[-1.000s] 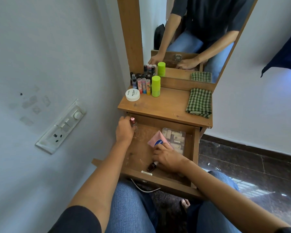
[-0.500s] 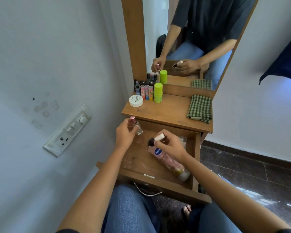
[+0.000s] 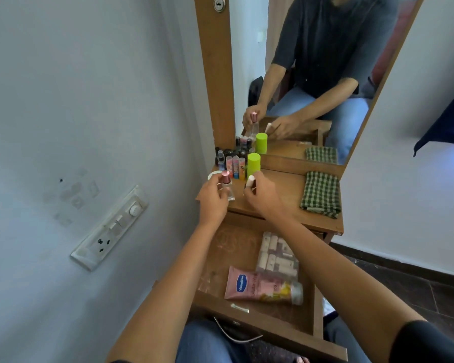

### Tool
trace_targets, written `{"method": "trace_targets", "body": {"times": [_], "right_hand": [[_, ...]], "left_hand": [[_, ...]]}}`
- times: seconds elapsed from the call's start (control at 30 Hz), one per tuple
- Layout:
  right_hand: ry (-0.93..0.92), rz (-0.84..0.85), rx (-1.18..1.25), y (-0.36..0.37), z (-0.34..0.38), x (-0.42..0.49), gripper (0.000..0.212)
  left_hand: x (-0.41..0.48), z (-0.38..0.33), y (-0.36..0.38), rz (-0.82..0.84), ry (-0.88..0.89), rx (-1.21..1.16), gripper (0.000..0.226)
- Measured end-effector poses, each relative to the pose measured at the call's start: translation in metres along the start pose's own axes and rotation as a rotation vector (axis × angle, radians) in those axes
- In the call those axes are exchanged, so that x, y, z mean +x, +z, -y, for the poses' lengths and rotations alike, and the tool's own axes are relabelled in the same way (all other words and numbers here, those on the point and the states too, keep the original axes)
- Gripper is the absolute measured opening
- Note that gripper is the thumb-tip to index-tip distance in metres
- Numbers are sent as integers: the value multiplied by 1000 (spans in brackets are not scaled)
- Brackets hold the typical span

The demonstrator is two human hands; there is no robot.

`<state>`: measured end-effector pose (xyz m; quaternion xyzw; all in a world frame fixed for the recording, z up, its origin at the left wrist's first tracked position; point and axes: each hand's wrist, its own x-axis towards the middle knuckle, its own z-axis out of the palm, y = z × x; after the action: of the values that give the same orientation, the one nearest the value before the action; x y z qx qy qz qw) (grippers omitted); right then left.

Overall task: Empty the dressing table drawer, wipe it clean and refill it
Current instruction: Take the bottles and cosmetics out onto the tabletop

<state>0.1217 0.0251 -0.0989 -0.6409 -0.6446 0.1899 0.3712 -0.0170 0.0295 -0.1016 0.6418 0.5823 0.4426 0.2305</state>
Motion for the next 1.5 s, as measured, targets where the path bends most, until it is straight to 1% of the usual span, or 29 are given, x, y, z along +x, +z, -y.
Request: {"method": "trace_targets", "body": {"times": [0.1,0.3,0.47,0.63,0.73,0.9,1.1,1.23,1.5], "right_hand": [[5,29,-39,11,-9,9,15],[-14,-54,61,24,-22,13,17],[21,-152,134,31,-28,16,22],[50,-176,186,38,-27,22,24],[71,-176,205,39,-26,23,24],[90,-184,270,42,-25,23,21],[107,-207,249,45,-25,22,22],[130,-220,220,47,-25,23,23],[140,-205,217,42,-24,18,23]], "left_hand": [[10,-3,10,19,1,47,32],[28,-3,21,19,51,122,34],[34,4,26,11,39,101,39],[35,8,28,29,15,36,49],[39,11,30,9,12,30,46],[46,10,32,1,37,202,46],[51,13,34,-31,19,295,46],[52,16,36,-51,-3,280,43],[40,11,31,-82,25,249,38]]}}
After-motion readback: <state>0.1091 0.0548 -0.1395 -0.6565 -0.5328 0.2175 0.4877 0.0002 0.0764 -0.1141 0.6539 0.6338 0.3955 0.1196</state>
